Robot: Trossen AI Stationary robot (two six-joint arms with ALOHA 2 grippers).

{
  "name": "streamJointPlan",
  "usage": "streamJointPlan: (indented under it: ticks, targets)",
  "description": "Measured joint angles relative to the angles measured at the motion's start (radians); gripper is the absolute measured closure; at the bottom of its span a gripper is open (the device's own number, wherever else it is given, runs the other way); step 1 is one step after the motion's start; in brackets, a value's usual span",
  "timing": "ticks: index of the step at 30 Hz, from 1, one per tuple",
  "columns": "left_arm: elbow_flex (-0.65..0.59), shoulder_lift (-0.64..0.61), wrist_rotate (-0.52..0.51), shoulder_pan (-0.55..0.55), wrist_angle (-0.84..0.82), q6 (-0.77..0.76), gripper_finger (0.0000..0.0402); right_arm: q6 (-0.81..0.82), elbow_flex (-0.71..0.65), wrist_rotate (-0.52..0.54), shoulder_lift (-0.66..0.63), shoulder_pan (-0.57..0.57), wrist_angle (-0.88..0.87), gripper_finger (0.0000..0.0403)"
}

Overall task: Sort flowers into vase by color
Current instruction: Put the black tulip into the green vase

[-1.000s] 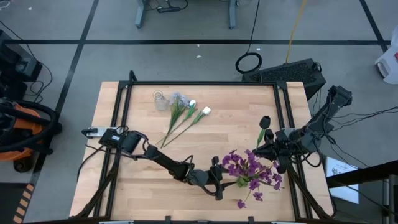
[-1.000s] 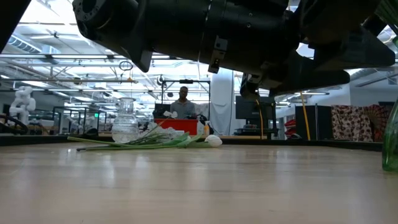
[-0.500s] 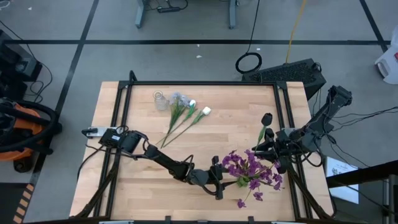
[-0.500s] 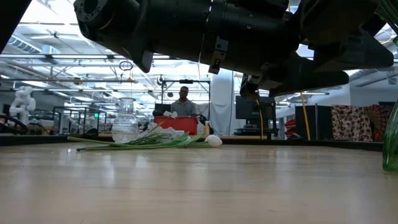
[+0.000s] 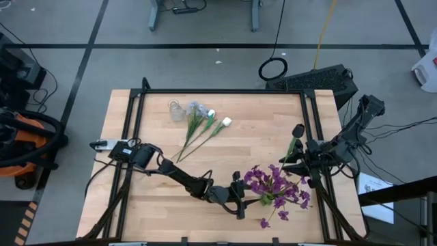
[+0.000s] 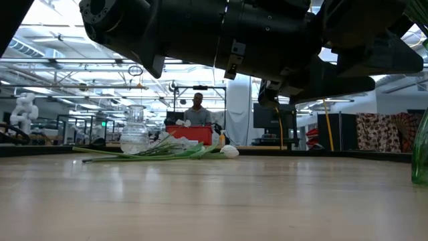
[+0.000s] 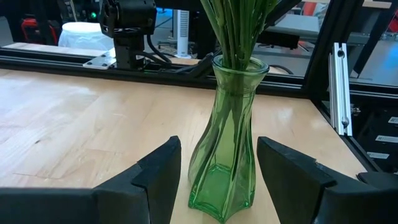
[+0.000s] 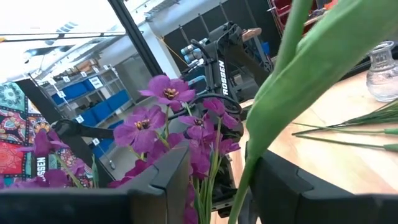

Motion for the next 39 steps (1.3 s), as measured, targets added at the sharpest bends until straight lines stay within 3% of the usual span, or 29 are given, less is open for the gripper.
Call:
streamJointPlan:
  ticks: [10,16,25,39]
  targets:
    - [0.0,0.0,0.0,0.0,0.0,0.0,0.0185,0.025,0.0,0.0,-0.019,0.0,-0.035,0.0274]
    - [0.0,0.0,0.0,0.0,0.0,0.002,0.0185,0.001,0.013,0.0,-0.019,0.0,-0.045,0.0318]
    - [0.0,0.0,0.0,0.005,0.0,0.005,0.0185,-0.02,0.106,-0.008,0.011,0.0,-0.199,0.0396]
    - [0.0,0.0,0.0,0.025,0.0,0.0,0.0185,-0.019,0.166,-0.058,0.117,0.0,-0.201,0.0399]
